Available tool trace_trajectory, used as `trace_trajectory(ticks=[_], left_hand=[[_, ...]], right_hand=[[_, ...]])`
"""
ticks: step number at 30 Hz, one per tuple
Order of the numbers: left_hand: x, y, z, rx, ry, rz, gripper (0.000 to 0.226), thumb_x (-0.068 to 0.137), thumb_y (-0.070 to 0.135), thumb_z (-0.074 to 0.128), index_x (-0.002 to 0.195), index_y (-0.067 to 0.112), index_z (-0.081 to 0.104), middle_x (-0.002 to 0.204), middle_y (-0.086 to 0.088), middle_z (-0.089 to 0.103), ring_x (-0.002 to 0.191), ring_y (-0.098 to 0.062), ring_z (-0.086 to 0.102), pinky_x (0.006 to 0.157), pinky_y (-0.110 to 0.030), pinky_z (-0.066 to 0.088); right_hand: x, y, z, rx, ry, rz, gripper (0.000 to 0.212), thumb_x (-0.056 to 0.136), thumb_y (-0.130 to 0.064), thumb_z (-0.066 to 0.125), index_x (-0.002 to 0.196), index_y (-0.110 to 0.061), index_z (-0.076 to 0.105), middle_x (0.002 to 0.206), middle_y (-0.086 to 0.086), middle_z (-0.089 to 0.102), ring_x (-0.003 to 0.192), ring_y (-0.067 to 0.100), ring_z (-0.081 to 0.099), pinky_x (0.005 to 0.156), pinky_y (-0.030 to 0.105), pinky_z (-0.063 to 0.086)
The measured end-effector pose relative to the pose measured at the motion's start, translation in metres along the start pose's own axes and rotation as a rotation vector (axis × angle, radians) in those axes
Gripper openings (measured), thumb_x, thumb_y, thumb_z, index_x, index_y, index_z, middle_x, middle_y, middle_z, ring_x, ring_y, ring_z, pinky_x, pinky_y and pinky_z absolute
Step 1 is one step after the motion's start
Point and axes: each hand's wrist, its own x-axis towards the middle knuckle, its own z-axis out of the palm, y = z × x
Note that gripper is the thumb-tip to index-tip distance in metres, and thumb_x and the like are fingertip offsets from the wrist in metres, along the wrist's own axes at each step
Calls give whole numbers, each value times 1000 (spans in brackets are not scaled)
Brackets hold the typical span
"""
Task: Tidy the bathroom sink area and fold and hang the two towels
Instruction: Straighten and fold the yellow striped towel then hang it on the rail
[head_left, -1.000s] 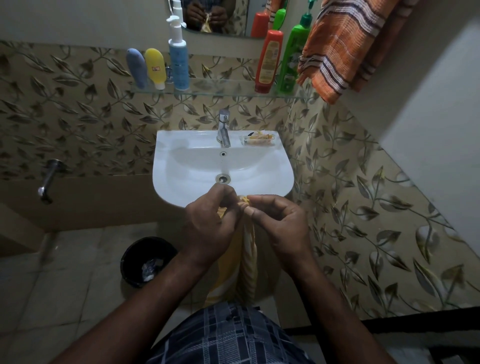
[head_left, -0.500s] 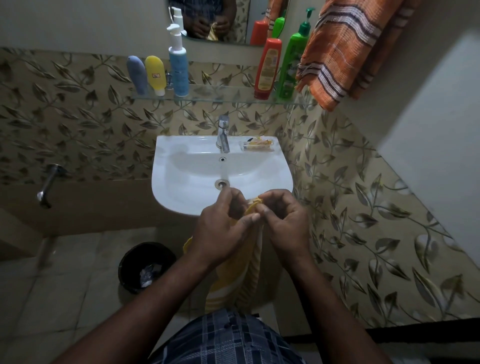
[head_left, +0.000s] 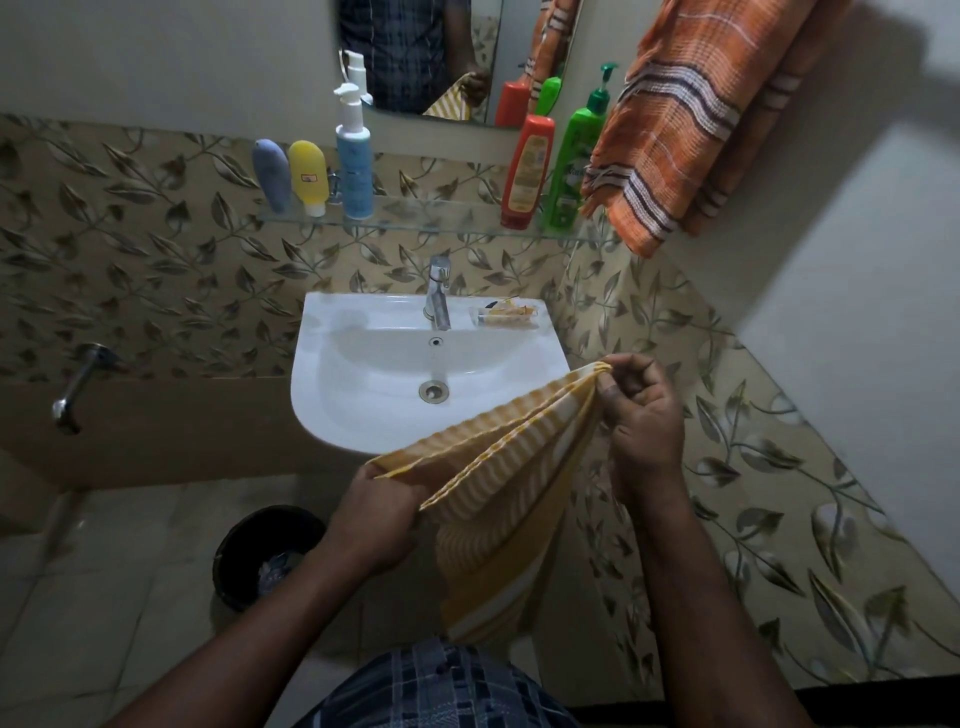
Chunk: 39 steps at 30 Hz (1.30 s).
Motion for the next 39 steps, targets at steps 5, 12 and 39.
trace_trajectory(ticks=[5,12,39], left_hand=[[3,-18,-5,27,108,-108,32,63,17,87,91,29,79,71,-1,75,70,-27,74,102,-53,51],[2,-45,-1,42,319,-190,13,84,20,71,95,24,77,79,-1,76,73,-28,72,107,-53,42],[13,-45,-7,79,571,-17,12,97,16,62,91,14,71,61,-2,61,50,-35,52,72,-41,42]], right_hand=[[7,8,-18,-56,110,13,29,99,9,61,101,-20,68,90,-3,75,83,9,69,75,23,58],[10,17,-30,-178,205,2,31,98,7,63,100,-23,68,94,1,74,79,-1,70,68,16,57],[16,38,-47,-261,339,-5,34,97,2,67,96,-32,69,92,-6,75,85,2,71,74,16,56]])
